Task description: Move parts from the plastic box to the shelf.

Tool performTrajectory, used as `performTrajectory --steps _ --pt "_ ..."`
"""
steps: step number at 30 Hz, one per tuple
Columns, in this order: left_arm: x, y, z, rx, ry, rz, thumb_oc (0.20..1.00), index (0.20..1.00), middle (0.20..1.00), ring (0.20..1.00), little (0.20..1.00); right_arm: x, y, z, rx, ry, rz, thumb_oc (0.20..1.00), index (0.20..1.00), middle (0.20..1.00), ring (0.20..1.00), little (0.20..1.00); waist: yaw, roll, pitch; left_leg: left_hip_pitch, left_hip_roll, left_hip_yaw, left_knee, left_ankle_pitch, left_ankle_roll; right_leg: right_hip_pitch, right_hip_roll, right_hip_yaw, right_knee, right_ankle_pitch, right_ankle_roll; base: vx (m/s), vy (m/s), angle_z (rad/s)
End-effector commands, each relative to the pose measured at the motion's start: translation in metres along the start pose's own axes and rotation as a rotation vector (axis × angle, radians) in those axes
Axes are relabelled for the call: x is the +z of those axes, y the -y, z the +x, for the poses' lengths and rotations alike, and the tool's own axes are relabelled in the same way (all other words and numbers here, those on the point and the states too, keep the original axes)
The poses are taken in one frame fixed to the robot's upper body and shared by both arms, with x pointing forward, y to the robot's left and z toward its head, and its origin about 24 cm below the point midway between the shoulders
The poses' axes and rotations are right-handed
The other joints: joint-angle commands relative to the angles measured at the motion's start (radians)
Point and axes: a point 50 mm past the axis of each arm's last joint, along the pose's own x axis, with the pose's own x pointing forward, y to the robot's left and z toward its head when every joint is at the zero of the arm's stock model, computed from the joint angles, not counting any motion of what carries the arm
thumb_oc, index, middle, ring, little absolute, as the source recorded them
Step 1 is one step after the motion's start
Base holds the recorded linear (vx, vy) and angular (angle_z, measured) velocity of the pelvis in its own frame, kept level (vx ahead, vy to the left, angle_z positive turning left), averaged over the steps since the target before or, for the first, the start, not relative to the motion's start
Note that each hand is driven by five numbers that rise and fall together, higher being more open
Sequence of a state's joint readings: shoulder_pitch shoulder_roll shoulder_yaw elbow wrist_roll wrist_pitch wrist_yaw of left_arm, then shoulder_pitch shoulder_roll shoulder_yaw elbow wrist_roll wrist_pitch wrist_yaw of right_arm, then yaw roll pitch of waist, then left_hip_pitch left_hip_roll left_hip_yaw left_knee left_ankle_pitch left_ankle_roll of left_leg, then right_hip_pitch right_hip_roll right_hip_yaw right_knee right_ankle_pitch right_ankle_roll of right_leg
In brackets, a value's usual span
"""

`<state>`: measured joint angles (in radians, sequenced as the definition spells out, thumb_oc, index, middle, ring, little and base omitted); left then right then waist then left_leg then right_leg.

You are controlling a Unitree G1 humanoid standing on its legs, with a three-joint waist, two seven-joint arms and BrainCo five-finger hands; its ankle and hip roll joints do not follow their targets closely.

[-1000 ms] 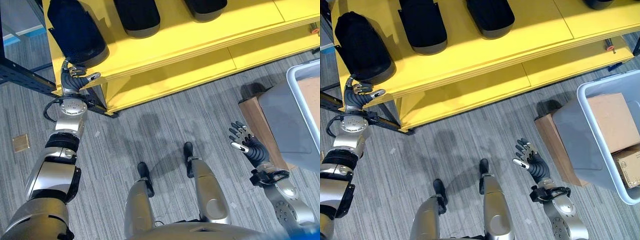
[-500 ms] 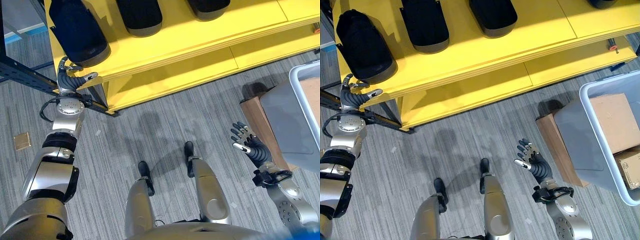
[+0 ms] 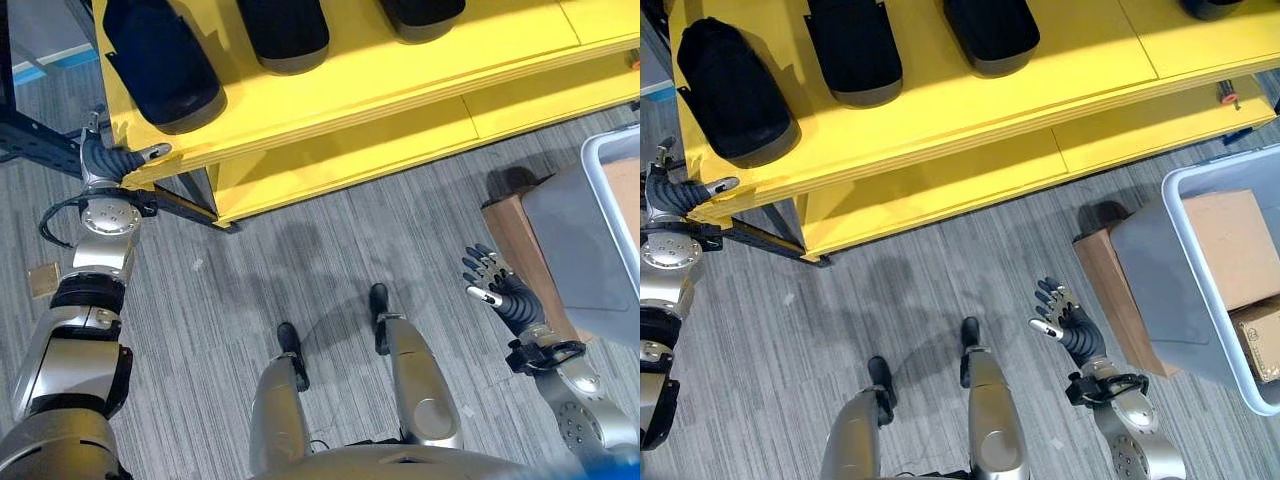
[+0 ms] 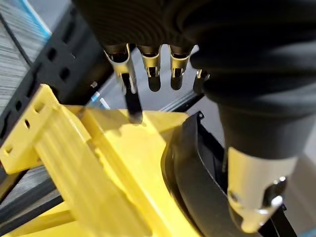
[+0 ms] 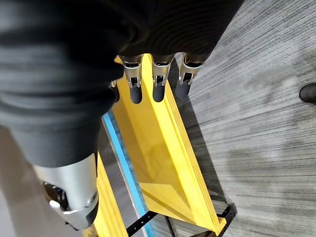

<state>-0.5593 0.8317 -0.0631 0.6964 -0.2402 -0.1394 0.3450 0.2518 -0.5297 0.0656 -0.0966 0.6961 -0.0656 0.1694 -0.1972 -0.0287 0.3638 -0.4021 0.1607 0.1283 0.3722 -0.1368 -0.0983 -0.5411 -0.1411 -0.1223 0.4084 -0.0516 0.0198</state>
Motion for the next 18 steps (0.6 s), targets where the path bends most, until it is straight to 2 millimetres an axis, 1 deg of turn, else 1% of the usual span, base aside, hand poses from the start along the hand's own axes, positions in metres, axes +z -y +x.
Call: performTrajectory --steps 1,4,6,7,9,11,12,15,16,17,18 --pt "0.005 -0.026 0.001 0.073 0.059 0.026 1.0 1.0 1.0 1.0 1.0 0.016 0.003 -0.011 0.0 0.075 -0.015 1.0 1.0 1.0 1.0 1.0 0.014 0.007 -0.05 0.034 0.043 -0.085 0.095 -0.083 -0.02 0.038 -0.082 0.049 -0.016 0.021 0.132 0.0 0.0 0.0" --pt "0.001 -0.029 -0.005 0.073 0.067 0.03 1.0 1.0 1.0 1.0 1.0 0.017 0.004 -0.011 0.0 0.079 -0.023 1.0 1.0 1.0 1.0 1.0 0.02 0.009 -0.05 0.035 0.042 -0.087 0.093 -0.082 -0.019 0.04 -0.083 0.047 -0.016 0.022 0.131 0.0 0.0 0.0" --pt "-0.002 -0.03 -0.013 0.069 0.079 0.024 1.0 1.0 1.0 1.0 1.0 0.018 0.004 -0.01 0.0 0.084 -0.03 1.0 1.0 1.0 1.0 1.0 0.026 0.01 -0.048 0.036 0.04 -0.088 0.096 -0.084 -0.017 0.043 -0.084 0.046 -0.017 0.022 0.131 0.0 0.004 0.04" --pt "-0.002 -0.03 -0.013 0.069 0.079 0.024 1.0 1.0 1.0 1.0 1.0 0.018 0.004 -0.009 0.0 0.084 -0.031 1.0 1.0 1.0 1.0 1.0 0.026 0.01 -0.048 0.036 0.04 -0.089 0.096 -0.084 -0.017 0.043 -0.084 0.046 -0.017 0.022 0.131 0.0 0.005 0.04" --pt "0.0 -0.028 -0.019 0.058 0.106 0.013 1.0 1.0 1.0 1.0 1.0 0.019 0.005 -0.009 -0.005 0.087 -0.034 1.0 1.0 1.0 1.0 1.0 0.031 0.012 -0.047 0.04 0.039 -0.088 0.091 -0.084 -0.016 0.046 -0.085 0.045 -0.02 0.022 0.131 0.0 0.0 0.0" --pt "0.006 -0.026 -0.022 0.051 0.143 0.001 1.0 1.0 1.0 1.0 1.0 0.02 0.005 -0.008 -0.003 0.09 -0.037 1.0 1.0 1.0 1.0 1.0 0.033 0.013 -0.048 0.041 0.039 -0.088 0.088 -0.083 -0.015 0.048 -0.085 0.044 -0.021 0.023 0.131 0.0 0.0 0.0" --pt "0.006 -0.026 -0.023 0.051 0.147 -0.005 1.0 1.0 1.0 1.0 1.0 0.02 0.005 -0.008 -0.002 0.09 -0.039 1.0 1.0 1.0 1.0 1.0 0.034 0.014 -0.049 0.044 0.038 -0.088 0.085 -0.082 -0.015 0.049 -0.085 0.043 -0.023 0.023 0.131 0.0 0.0 0.0" --pt "0.022 -0.019 -0.028 0.035 0.227 -0.046 1.0 1.0 1.0 1.0 1.0 0.021 0.004 -0.006 0.002 0.095 -0.042 1.0 1.0 1.0 1.0 1.0 0.037 0.015 -0.053 0.047 0.037 -0.09 0.079 -0.081 -0.014 0.049 -0.086 0.044 -0.025 0.023 0.131 -0.03 -0.004 0.01" --pt "0.027 -0.017 -0.029 0.035 0.251 -0.06 1.0 1.0 1.0 1.0 1.0 0.021 0.004 -0.006 0.002 0.098 -0.043 1.0 1.0 1.0 1.0 1.0 0.035 0.009 -0.052 0.035 0.032 -0.087 0.077 -0.055 -0.011 0.04 -0.091 0.043 -0.034 0.047 0.122 -0.08 -0.023 0.02" --pt "0.042 -0.009 -0.032 0.013 0.321 -0.091 1.0 1.0 1.0 1.0 1.0 0.021 0.004 -0.005 -0.001 0.104 -0.048 1.0 1.0 1.0 1.0 1.0 0.034 0.011 -0.054 0.04 0.033 -0.086 0.07 -0.054 -0.012 0.041 -0.09 0.043 -0.035 0.047 0.121 -0.08 -0.024 0.02" --pt "0.042 -0.009 -0.032 0.013 0.321 -0.091 1.0 1.0 1.0 1.0 1.0 0.021 0.004 -0.005 -0.001 0.104 -0.048 1.0 1.0 1.0 1.0 1.0 0.034 0.011 -0.054 0.04 0.033 -0.085 0.07 -0.054 -0.012 0.042 -0.09 0.043 -0.035 0.047 0.121 0.0 0.0 0.0"
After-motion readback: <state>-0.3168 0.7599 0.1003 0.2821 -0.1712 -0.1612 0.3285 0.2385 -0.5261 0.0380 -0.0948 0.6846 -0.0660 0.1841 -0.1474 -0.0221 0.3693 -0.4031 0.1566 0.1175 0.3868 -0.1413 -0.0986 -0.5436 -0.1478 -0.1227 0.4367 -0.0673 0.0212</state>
